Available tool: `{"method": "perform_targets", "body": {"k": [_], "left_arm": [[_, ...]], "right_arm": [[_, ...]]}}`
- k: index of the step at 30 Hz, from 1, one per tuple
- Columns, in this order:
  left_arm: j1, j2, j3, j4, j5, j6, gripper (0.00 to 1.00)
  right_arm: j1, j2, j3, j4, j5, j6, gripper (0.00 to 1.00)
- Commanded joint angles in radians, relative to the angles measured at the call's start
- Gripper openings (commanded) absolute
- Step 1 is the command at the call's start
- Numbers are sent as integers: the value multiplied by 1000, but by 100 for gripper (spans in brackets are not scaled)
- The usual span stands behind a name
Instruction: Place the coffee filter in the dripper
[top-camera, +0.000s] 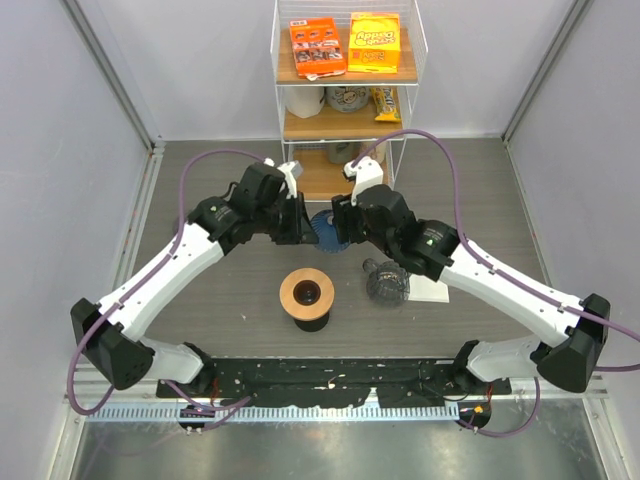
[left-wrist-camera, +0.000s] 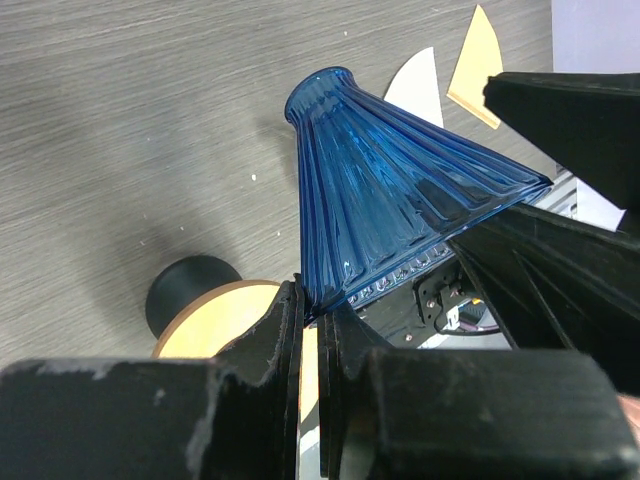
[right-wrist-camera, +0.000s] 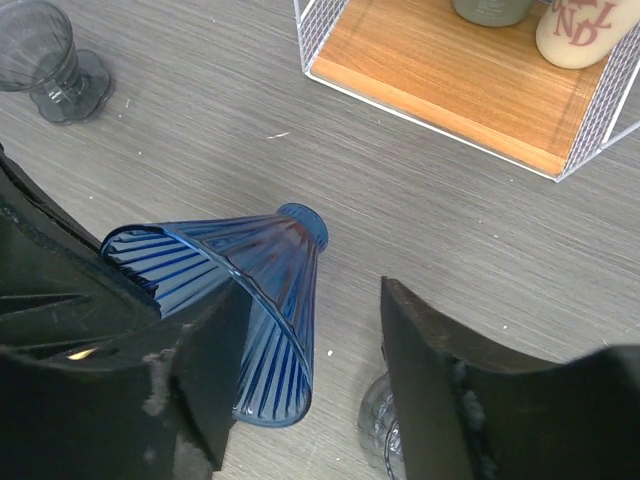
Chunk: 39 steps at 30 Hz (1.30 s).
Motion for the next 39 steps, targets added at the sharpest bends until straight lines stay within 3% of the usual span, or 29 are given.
{"method": "perform_targets", "body": {"k": [1,10,12,14,19,24,31,34,39], "left_arm": [[-13,-10,41,19,34,23,0],[-26,-14,55,16,38,37,0],[-32,-27,55,27,48,49,18],[-30,-48,49,45,71,64,48],[-33,-167,-42,157,68,87,99],[-33,-313,-106,150,-62,141,100],[-33,-586,-319,100,-501,60,99],[-33,-704,-447,128,-535,20,100],[-33,-832,-534,127,-515,-18,100]], "right_arm": [[8,6,33,30,-15,-15,56],[8,11,26,26,-18,-29,20],[6,9,23,20,-30,-31,10],[6,6,26,9,-40,-31,7],[6,-15,26,-16,-66,-19,5],[3,-37,54,-94,-133,52,6],[-9,-14,123,-230,-489,130,6],[-6,2,131,-240,-569,118,5],[14,51,154,-279,-578,95,5]]}}
